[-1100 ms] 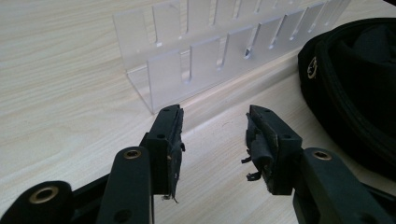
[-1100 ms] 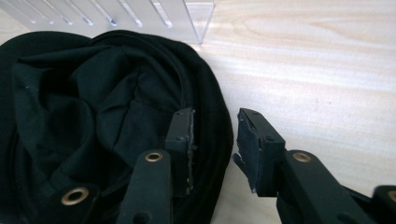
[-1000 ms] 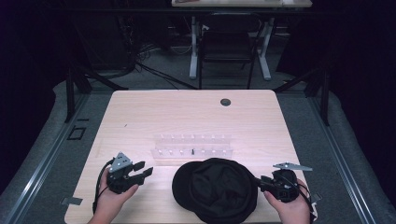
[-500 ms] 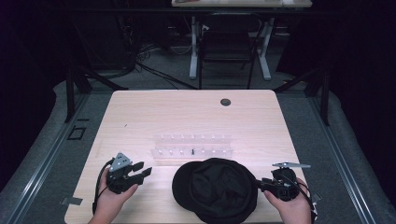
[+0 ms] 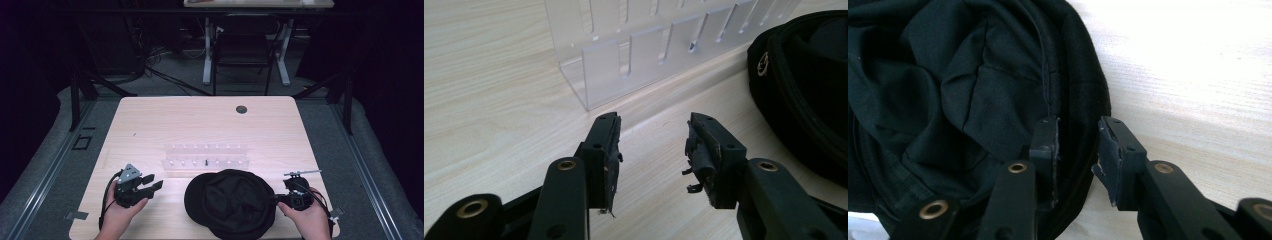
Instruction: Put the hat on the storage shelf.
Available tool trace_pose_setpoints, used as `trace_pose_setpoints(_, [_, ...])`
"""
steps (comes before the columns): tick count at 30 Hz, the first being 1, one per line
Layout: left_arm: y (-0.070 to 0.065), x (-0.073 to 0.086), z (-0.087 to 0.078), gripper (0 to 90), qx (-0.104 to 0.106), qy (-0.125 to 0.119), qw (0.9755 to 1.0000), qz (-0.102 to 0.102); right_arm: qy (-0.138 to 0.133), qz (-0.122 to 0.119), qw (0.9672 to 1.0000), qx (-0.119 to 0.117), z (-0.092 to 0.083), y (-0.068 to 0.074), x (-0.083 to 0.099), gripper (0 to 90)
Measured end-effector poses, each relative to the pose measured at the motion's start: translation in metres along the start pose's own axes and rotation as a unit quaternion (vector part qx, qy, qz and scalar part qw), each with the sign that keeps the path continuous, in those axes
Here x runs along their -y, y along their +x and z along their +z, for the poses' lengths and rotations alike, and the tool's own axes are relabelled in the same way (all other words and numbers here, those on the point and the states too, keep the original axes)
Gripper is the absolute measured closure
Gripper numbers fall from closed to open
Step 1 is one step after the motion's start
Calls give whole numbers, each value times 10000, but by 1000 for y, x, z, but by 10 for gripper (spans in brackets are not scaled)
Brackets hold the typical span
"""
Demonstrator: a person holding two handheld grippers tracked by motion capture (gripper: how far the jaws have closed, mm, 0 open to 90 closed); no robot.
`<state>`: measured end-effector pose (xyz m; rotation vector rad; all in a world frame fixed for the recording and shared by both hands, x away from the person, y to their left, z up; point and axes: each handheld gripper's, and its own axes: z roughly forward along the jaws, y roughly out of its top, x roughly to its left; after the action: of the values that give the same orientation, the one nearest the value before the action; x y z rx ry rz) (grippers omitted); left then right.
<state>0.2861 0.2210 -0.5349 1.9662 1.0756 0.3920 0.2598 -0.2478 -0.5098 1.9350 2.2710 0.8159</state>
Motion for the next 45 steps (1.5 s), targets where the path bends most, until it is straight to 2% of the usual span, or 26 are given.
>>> trace_pose_setpoints(9, [0,1,1,565,-36,60,10000,-9,80,143,9999,-26,2,-3,3,664])
trace_pose_setpoints(17, [1,1,1,576,-30,146,9999,-6,203,231,9995,-43,8,-8,2,694])
trace_pose_setpoints(24, [1,1,1,583,-28,75,10000,-40,351,287,9988,-156,11,-12,-1,687])
trace_pose_setpoints(29, [1,1,1,586,-34,81,10000,-41,352,334,9984,-287,11,-12,-2,794])
trace_pose_setpoints(33, [2,2,1,586,-56,92,9999,-44,253,260,9988,-343,8,-15,-3,840])
trace_pose_setpoints(35, [3,1,1,586,-52,144,9999,-42,224,326,9986,-358,6,-16,-5,859])
trace_pose_setpoints(40, [3,2,1,586,-41,115,9999,-73,189,356,9985,-370,1,-20,-8,871])
trace_pose_setpoints(45, [3,2,2,587,-45,125,9999,-83,184,444,9985,-266,-7,-29,-12,874])
